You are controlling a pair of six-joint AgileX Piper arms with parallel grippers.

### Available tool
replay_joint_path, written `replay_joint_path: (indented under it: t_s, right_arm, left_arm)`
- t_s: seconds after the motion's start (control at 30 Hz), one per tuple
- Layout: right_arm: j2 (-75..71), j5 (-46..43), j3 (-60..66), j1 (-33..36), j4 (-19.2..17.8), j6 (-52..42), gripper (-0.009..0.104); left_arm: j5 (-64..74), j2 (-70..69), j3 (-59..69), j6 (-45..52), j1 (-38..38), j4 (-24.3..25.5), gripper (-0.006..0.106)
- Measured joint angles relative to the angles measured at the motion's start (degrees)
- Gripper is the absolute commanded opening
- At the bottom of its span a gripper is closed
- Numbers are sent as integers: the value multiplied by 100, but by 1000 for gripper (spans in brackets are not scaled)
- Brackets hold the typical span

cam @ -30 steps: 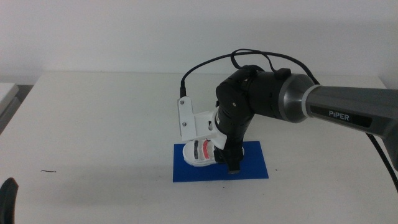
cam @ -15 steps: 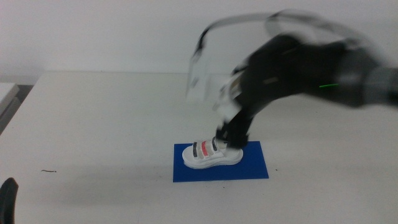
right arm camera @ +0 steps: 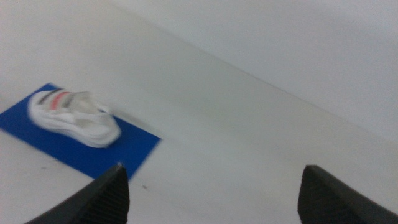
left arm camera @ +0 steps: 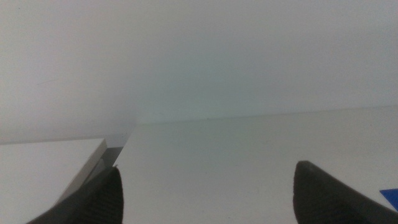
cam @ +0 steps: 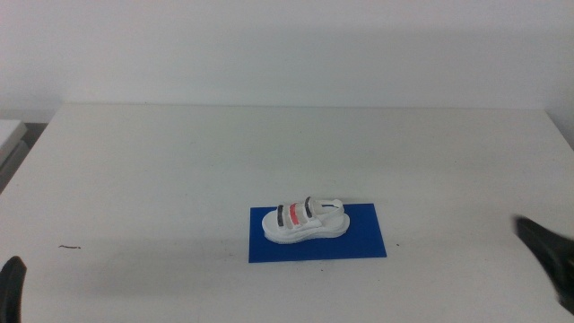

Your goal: Use one arm to grab the shoe from the table and place it on the mat.

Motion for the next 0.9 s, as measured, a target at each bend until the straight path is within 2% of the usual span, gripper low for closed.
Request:
replay_joint_path:
  t_s: [0.13, 0.37, 0.57, 0.9]
  right_arm:
    - [-1034, -130, 811, -705, 444, 38, 82]
    - [-2608, -219, 1543, -1562, 801, 507, 82]
    - [-3588, -230, 2166, -1658, 854, 741, 82]
    - [-3639, 15, 2325, -1668, 894, 742, 82]
  left_arm:
    - [0, 0, 0, 0, 0, 0, 94]
    - [0, 0, 0, 0, 0, 0, 94]
    - [0, 0, 0, 0, 0, 0, 94]
    - [0, 0, 0, 0, 0, 0, 94]
